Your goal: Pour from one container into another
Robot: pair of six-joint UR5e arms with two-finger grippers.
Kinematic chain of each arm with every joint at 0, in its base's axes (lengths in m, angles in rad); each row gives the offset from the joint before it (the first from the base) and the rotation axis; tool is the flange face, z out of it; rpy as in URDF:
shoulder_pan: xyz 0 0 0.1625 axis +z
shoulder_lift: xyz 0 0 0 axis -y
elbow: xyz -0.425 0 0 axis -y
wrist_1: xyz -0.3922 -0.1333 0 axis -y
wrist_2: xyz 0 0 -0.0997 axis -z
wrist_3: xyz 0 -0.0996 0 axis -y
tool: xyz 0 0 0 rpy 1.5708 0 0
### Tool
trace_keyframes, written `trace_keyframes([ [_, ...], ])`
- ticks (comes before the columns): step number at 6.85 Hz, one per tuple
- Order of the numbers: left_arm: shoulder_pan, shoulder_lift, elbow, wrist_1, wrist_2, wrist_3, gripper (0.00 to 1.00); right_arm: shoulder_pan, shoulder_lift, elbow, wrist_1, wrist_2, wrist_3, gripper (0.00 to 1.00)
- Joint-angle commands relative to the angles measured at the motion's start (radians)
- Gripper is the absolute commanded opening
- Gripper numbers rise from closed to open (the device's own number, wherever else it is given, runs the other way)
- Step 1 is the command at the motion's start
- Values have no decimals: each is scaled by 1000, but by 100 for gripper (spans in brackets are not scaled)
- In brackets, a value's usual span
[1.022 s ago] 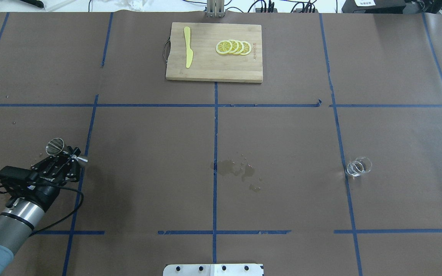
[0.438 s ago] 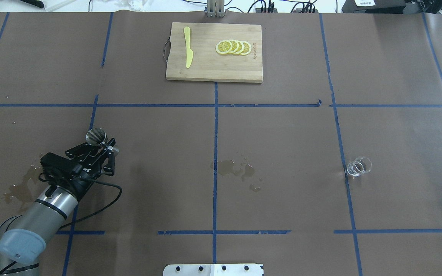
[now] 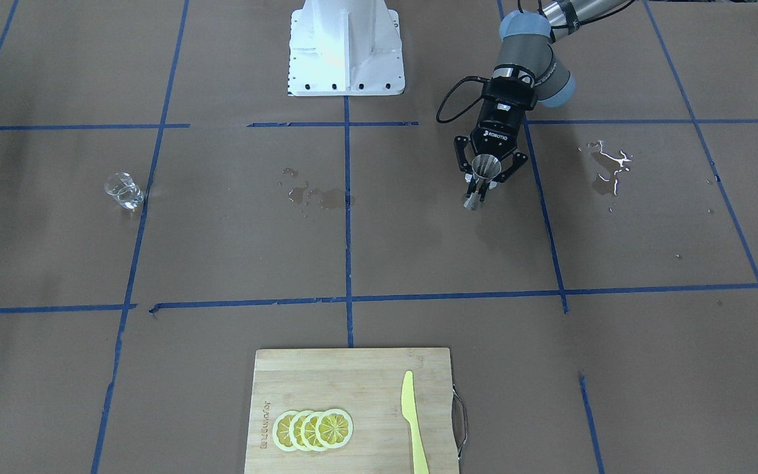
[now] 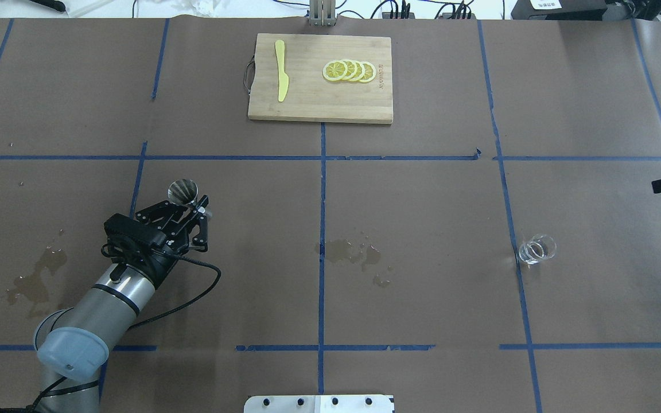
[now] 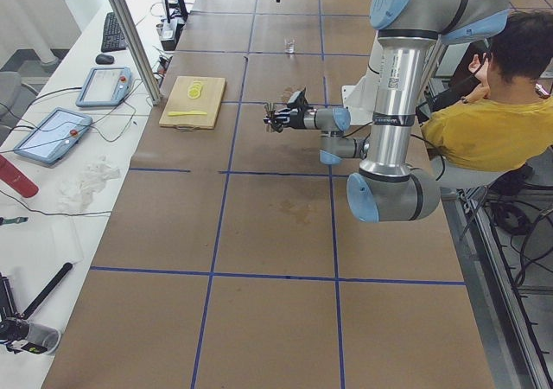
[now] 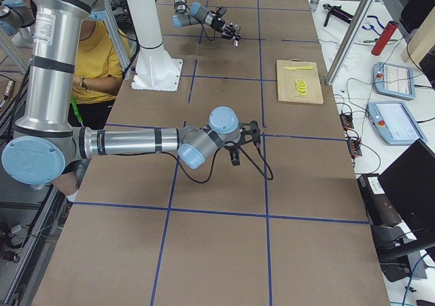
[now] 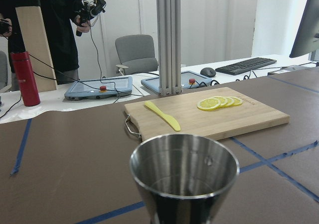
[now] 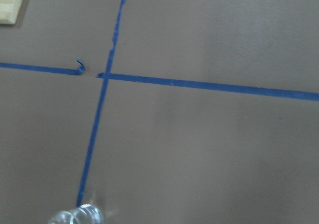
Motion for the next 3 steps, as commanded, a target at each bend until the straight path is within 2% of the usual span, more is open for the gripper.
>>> trace_keyframes([
  [1,-3,-20,-1,9,-21,10,0,-233,59,67,161,-221,314,100],
  [2,-6,-30,2,9,-18,13,0,-351,35,160,160,-381,399,100],
  [3,-3,-40,-3,9,-21,16,0,-510,23,213,160,-588,441,100],
])
